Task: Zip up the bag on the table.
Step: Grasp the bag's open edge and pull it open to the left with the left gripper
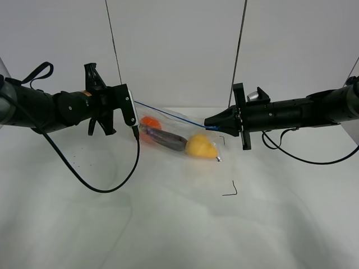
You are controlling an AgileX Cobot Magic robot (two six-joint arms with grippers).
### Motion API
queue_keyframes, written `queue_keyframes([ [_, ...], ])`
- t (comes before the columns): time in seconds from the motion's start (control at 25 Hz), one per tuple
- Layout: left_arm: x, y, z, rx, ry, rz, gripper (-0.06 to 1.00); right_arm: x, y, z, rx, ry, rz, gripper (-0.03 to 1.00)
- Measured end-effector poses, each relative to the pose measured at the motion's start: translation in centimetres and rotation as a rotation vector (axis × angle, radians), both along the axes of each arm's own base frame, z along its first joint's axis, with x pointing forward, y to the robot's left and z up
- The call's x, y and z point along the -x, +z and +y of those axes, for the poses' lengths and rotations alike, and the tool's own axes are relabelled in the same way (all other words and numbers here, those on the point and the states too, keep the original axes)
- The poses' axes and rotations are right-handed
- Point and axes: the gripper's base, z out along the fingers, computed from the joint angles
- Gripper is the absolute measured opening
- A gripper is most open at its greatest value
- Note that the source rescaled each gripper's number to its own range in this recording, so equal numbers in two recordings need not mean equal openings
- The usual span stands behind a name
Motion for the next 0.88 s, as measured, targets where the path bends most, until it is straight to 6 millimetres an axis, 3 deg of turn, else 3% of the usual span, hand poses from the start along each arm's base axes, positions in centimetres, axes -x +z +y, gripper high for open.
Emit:
queue_keyframes([
  [0.88,-0.20,0.02,0.68,0.017,0.027,-0.001,0.00,0.07,-0.05,0.00,0.006,0.008,0.000,0.00],
])
